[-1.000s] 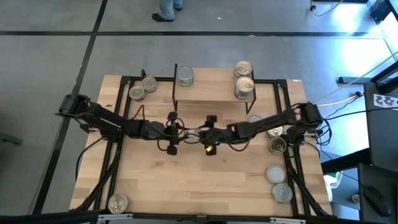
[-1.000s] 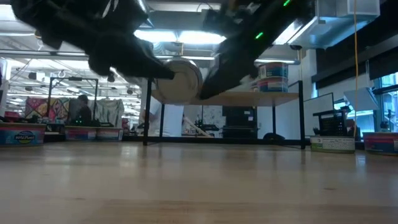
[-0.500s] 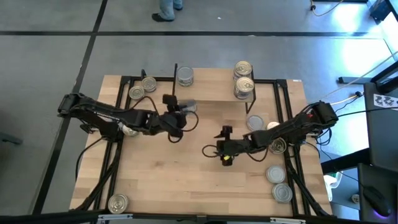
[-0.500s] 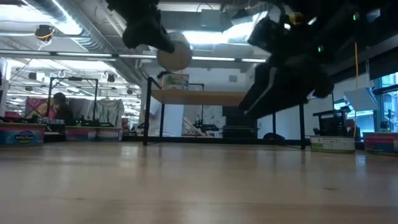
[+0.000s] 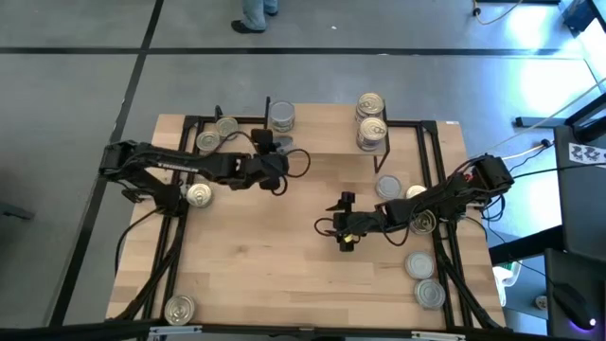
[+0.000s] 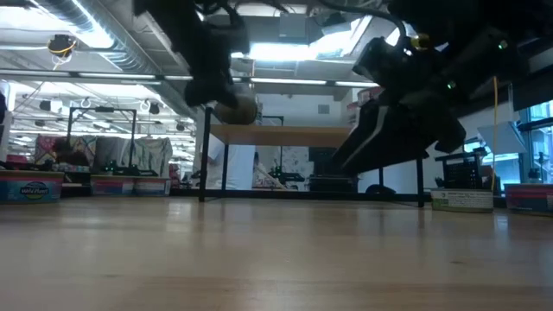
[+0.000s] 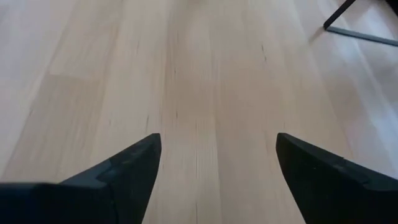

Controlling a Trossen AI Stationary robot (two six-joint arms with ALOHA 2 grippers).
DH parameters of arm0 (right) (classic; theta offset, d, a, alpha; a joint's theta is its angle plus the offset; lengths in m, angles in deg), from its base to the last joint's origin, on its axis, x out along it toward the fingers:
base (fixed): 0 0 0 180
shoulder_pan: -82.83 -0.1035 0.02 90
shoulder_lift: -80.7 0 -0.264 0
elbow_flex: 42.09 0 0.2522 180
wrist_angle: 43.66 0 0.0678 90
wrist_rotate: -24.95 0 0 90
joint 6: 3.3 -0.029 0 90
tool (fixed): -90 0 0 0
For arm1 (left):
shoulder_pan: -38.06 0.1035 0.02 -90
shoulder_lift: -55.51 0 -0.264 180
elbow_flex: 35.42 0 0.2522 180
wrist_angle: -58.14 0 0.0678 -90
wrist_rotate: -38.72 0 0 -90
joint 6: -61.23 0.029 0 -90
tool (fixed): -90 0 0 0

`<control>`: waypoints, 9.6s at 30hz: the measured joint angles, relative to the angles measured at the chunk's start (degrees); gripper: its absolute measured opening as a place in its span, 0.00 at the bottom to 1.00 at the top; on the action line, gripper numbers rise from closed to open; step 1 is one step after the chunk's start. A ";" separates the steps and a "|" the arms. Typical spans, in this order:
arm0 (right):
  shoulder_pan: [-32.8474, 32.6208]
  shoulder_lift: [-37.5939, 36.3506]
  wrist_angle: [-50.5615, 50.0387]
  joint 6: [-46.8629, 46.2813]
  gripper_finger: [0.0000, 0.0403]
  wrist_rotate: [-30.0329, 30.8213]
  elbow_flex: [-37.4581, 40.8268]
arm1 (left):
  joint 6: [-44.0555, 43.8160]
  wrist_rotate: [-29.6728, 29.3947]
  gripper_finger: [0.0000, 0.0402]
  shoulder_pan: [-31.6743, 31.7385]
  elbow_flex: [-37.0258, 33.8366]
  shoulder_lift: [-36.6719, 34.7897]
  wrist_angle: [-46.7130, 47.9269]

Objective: Stack canned seafood by type on shelf
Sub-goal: Put the green white tuna can on the shelf, then stack the green white tuna can on top of the other green white tuna can on the shelf

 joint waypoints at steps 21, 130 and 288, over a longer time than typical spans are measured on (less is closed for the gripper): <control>0.00 -0.01 0.07 0.02 0.78 0.00 0.00 | -0.66 -2.65 0.39 6.24 0.10 2.34 -2.26; -26.99 -7.18 -59.91 -77.91 0.78 -25.63 -7.22 | -52.11 26.01 0.25 -34.39 -7.62 20.09 -14.38; -4.18 -5.30 -10.14 37.16 0.36 20.28 -10.84 | -25.83 41.28 0.25 -8.78 -19.96 -3.08 -36.85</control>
